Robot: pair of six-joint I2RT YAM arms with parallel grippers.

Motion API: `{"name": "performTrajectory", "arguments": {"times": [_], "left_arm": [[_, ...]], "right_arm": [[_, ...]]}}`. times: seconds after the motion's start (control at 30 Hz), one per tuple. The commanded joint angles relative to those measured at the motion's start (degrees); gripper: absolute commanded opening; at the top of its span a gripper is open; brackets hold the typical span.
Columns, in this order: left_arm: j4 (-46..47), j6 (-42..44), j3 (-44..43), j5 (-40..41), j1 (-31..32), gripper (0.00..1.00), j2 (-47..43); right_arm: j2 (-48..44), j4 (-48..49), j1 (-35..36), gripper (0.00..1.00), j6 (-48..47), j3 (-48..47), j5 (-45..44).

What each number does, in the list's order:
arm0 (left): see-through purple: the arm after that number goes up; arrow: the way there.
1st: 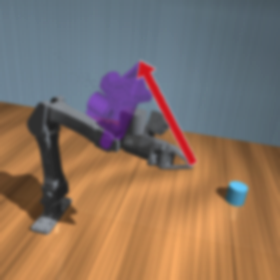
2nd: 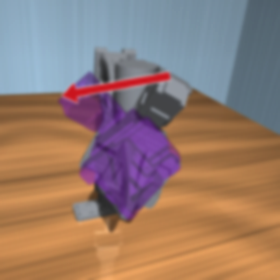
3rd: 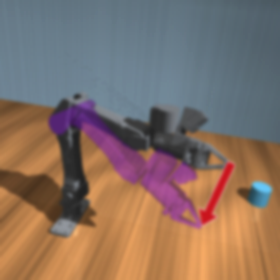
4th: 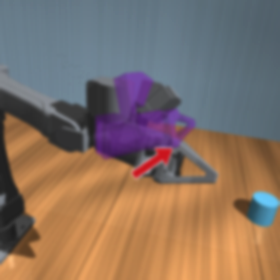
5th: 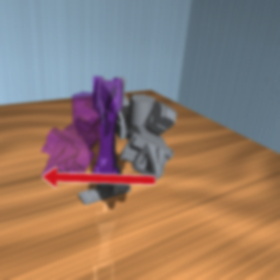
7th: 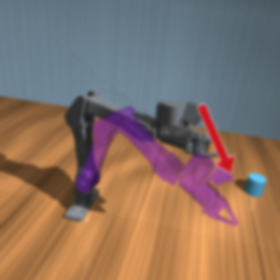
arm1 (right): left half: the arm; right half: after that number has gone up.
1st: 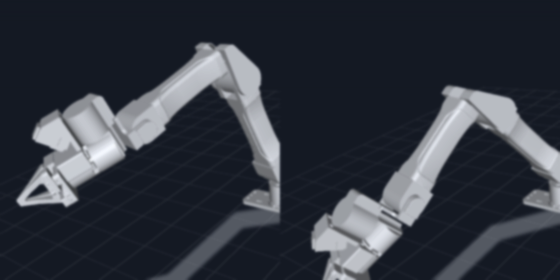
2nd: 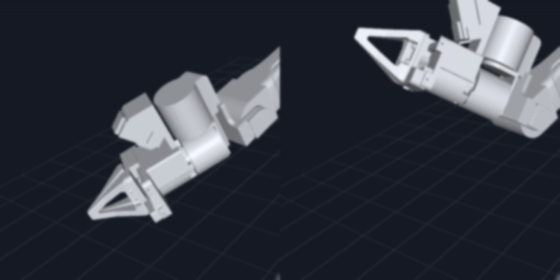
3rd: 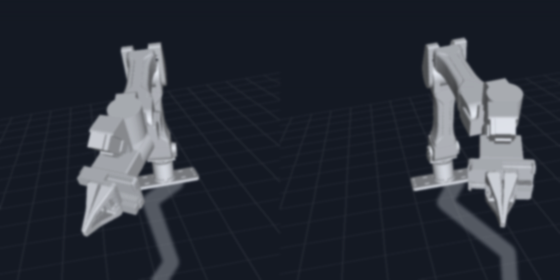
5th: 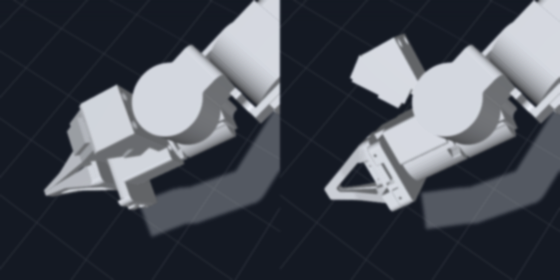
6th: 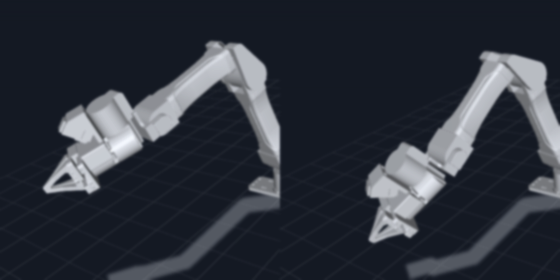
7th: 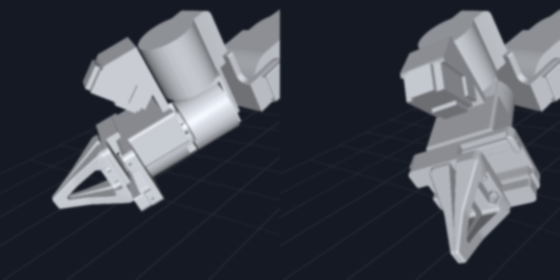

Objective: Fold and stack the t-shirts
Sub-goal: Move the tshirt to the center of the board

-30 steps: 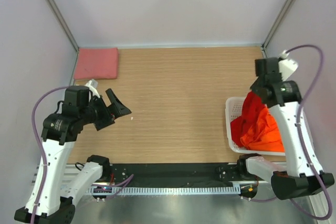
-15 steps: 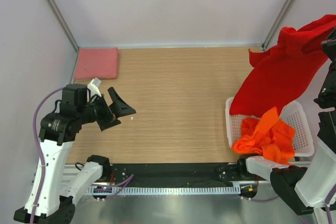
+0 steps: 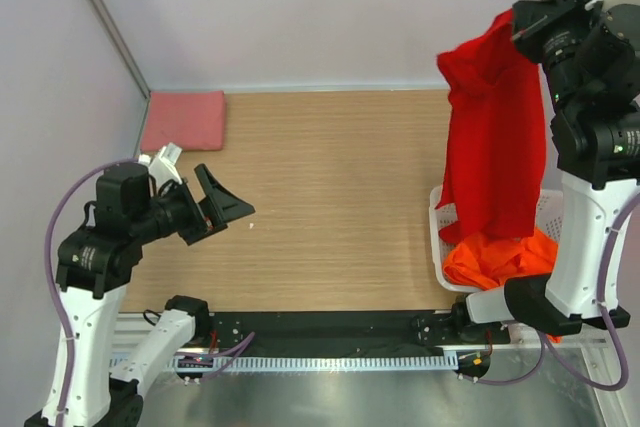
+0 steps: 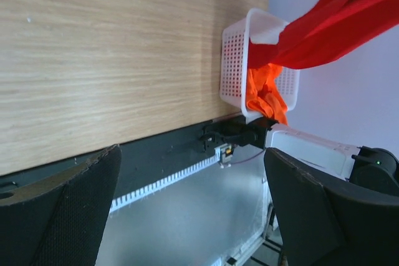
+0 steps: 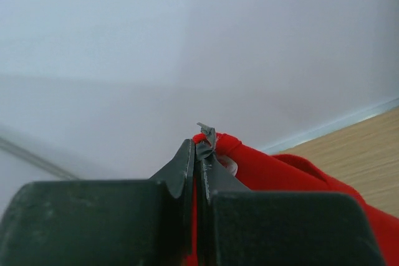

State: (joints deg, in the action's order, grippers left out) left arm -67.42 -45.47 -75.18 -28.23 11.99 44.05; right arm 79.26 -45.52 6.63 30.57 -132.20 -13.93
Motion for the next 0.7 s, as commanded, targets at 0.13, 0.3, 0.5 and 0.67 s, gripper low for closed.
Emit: {"name": "performTrajectory", "arguments": {"times": [0.13, 0.3, 0.5, 0.67], "left_arm": [[1.2, 3.6, -9.6, 6.3, 0.3, 0.96, -1.8], [2.0, 2.6, -10.5, 9.7, 0.2, 0.95, -2.6], [2.1, 2.1, -11.7, 13.1, 0.2, 0.95, -3.1], [1.0, 1.6, -10.7, 14.2, 0.1, 0.96, -3.4]], "right_arm": [[-3.6, 26.4, 0.5, 0.01, 22.6, 0.6, 30.0], [-0.3, 40.8, 0.5, 0.02, 41.4, -2.3, 33.4], [3.6, 45.9, 6.9, 0.02, 50.1, 3.1, 36.3], [4.7, 33.6, 15.7, 0.02, 44.5, 12.5, 40.9]]}}
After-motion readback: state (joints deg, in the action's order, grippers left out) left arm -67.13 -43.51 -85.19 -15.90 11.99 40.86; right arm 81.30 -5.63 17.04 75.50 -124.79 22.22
